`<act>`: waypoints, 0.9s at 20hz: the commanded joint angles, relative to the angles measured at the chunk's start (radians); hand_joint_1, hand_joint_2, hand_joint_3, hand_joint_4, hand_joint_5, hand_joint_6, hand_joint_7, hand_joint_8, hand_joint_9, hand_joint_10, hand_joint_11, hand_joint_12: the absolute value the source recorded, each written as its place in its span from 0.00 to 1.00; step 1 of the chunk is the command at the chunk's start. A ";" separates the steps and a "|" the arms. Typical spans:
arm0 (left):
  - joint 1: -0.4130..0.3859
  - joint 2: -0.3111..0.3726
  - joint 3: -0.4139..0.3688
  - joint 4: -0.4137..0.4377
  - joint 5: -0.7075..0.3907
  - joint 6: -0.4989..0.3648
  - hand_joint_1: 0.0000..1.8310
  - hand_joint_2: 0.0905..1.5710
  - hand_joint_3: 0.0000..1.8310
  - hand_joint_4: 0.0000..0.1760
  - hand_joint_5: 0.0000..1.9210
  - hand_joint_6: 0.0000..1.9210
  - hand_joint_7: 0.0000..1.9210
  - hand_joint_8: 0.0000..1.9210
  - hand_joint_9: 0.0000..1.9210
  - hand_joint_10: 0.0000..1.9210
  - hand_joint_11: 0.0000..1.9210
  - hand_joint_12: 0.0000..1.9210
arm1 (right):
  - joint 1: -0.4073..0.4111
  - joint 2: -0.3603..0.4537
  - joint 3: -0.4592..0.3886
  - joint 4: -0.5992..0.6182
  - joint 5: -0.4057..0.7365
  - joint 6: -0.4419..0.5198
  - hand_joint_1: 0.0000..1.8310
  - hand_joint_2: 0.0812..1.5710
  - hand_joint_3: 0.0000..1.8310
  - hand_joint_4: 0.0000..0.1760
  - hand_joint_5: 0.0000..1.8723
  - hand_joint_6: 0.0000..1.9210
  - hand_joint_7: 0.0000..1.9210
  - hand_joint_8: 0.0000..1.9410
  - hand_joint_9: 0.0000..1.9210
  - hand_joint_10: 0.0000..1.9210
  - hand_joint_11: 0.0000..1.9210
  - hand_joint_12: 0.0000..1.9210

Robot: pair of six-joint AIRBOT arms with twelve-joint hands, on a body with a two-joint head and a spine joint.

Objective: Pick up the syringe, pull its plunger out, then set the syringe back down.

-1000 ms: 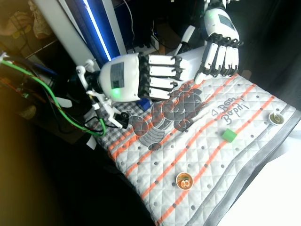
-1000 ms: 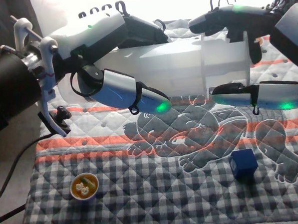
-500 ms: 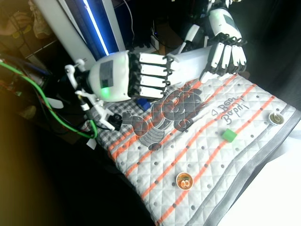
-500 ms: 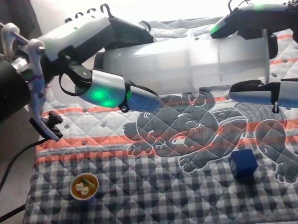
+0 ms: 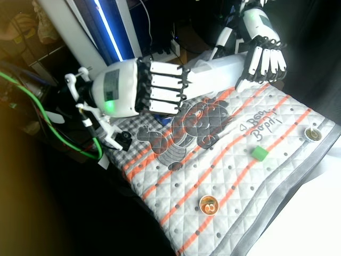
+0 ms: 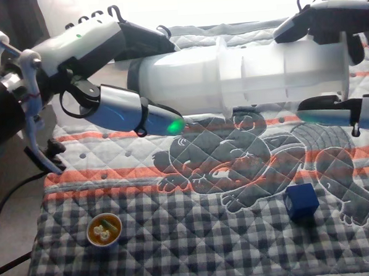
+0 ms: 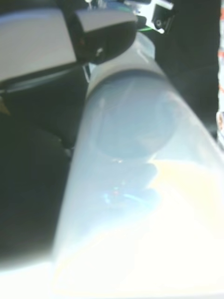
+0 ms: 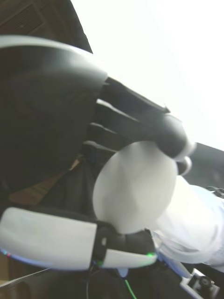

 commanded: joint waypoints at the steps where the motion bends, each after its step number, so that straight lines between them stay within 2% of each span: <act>1: -0.008 0.027 0.011 -0.029 0.167 0.001 0.65 0.77 0.00 0.00 0.47 0.60 0.33 0.78 0.17 0.81 0.07 1.00 | 0.001 0.023 0.006 0.055 0.130 -0.039 0.66 0.75 0.00 0.00 0.42 0.62 0.46 0.69 0.48 0.84 0.49 0.96; 2: -0.007 0.030 0.009 -0.029 0.169 0.001 0.65 0.77 0.00 0.00 0.46 0.59 0.33 0.80 0.19 0.84 0.12 1.00 | -0.002 0.031 0.004 0.059 0.134 -0.042 0.65 0.76 0.00 0.00 0.40 0.67 0.46 0.69 0.49 0.85 0.49 0.95; 3: -0.006 0.033 0.008 -0.029 0.170 0.001 0.65 0.77 0.00 0.00 0.46 0.59 0.33 0.80 0.19 0.84 0.12 1.00 | -0.004 0.033 0.003 0.061 0.137 -0.043 0.65 0.76 0.00 0.00 0.40 0.67 0.46 0.69 0.49 0.85 0.49 0.95; 4: -0.005 0.035 0.008 -0.032 0.170 0.001 0.64 0.77 0.00 0.00 0.45 0.62 0.34 0.78 0.19 0.78 0.08 1.00 | -0.007 0.036 0.002 0.063 0.139 -0.044 0.65 0.76 0.00 0.00 0.38 0.68 0.44 0.72 0.48 0.88 0.50 0.97; 6: 0.000 0.039 0.007 -0.036 0.170 0.001 0.64 0.77 0.00 0.00 0.45 0.62 0.33 0.77 0.18 0.75 0.05 1.00 | -0.013 0.046 0.000 0.067 0.140 -0.046 0.65 0.76 0.00 0.00 0.39 0.68 0.45 0.72 0.49 0.86 0.51 0.94; 8: 0.003 0.041 0.006 -0.040 0.170 0.001 0.64 0.76 0.00 0.00 0.46 0.59 0.36 0.77 0.26 0.77 0.18 1.00 | -0.017 0.054 -0.002 0.069 0.140 -0.046 0.65 0.75 0.00 0.00 0.41 0.64 0.46 0.69 0.49 0.82 0.50 0.91; 9: 0.004 0.041 0.006 -0.041 0.170 0.001 0.64 0.76 0.00 0.00 0.45 0.59 0.37 0.77 0.24 0.77 0.14 1.00 | -0.018 0.058 -0.003 0.070 0.140 -0.048 0.66 0.75 0.00 0.00 0.41 0.64 0.47 0.68 0.50 0.81 0.49 0.89; 10: 0.005 0.041 0.006 -0.041 0.170 0.001 0.64 0.76 0.00 0.00 0.46 0.58 0.36 0.76 0.25 0.76 0.15 0.99 | -0.019 0.062 -0.004 0.071 0.140 -0.051 0.66 0.75 0.00 0.00 0.41 0.64 0.47 0.68 0.50 0.81 0.49 0.89; 11: 0.005 0.041 0.006 -0.041 0.170 0.001 0.65 0.76 0.00 0.00 0.47 0.57 0.35 0.77 0.22 0.76 0.10 1.00 | -0.019 0.063 -0.005 0.072 0.140 -0.051 0.66 0.75 0.00 0.00 0.41 0.64 0.46 0.69 0.50 0.81 0.49 0.89; 13: 0.006 0.042 0.006 -0.042 0.170 0.001 0.65 0.76 0.00 0.00 0.47 0.61 0.34 0.75 0.17 0.73 0.03 1.00 | -0.023 0.068 -0.006 0.074 0.140 -0.052 0.66 0.75 0.00 0.00 0.42 0.61 0.45 0.72 0.49 0.84 0.50 0.91; 14: 0.007 0.042 0.006 -0.043 0.170 0.001 0.65 0.77 0.00 0.00 0.45 0.64 0.34 0.74 0.17 0.73 0.03 1.00 | -0.024 0.070 -0.006 0.075 0.140 -0.052 0.66 0.75 0.00 0.00 0.41 0.62 0.45 0.73 0.48 0.84 0.49 0.92; 16: 0.009 0.043 0.005 -0.044 0.170 0.001 0.64 0.77 0.00 0.00 0.45 0.60 0.34 0.79 0.19 0.80 0.10 1.00 | -0.027 0.076 -0.008 0.077 0.140 -0.054 0.66 0.75 0.00 0.00 0.42 0.62 0.45 0.72 0.47 0.83 0.48 0.91; 17: 0.010 0.043 0.005 -0.044 0.170 0.001 0.65 0.76 0.00 0.00 0.46 0.58 0.35 0.79 0.20 0.80 0.11 1.00 | -0.028 0.077 -0.009 0.077 0.140 -0.055 0.65 0.75 0.00 0.00 0.42 0.63 0.45 0.72 0.48 0.83 0.49 0.91; 18: 0.010 0.043 0.005 -0.045 0.170 0.001 0.65 0.76 0.00 0.00 0.46 0.57 0.37 0.78 0.24 0.80 0.16 1.00 | -0.029 0.077 -0.009 0.078 0.140 -0.055 0.65 0.75 0.00 0.00 0.41 0.65 0.45 0.70 0.47 0.81 0.48 0.90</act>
